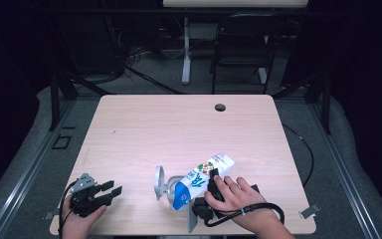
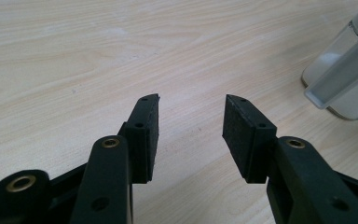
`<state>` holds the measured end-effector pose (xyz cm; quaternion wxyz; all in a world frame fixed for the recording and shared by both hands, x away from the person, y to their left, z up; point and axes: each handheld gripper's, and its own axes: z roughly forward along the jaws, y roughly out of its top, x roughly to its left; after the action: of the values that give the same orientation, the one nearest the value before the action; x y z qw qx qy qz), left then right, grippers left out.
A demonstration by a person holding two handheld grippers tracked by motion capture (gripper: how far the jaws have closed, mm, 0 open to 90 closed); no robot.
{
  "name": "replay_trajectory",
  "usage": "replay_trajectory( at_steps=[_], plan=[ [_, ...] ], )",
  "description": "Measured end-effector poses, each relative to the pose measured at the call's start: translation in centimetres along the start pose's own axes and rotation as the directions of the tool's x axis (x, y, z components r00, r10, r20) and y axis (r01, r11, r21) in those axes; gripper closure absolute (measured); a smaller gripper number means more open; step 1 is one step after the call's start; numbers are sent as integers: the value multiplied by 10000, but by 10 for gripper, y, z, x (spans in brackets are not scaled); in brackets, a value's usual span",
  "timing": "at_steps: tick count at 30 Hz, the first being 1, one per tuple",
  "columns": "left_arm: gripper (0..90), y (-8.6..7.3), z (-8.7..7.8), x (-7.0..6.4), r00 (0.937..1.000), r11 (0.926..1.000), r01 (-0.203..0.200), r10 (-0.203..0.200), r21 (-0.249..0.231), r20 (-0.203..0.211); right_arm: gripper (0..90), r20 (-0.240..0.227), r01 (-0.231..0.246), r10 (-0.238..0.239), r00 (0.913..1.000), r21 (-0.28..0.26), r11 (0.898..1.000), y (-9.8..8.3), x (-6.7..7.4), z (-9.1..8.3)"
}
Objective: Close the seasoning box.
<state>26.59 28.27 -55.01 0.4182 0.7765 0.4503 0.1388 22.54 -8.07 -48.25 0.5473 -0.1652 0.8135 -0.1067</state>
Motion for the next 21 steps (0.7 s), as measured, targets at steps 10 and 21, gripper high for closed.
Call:
replay_trajectory(
  at_steps=[10, 21],
  plan=[
    [563, 8, -7, -13, 9990, 9987, -349, 358, -371, 254, 848, -287, -320, 319, 9991, -31, 9995, 1, -2, 0],
    [572, 18, -18, -24, 9975, 9949, -608, 636, -807, 323, 850, -578, -686, 682, 9960, -51, 9976, 0, -3, 0]
  ],
)
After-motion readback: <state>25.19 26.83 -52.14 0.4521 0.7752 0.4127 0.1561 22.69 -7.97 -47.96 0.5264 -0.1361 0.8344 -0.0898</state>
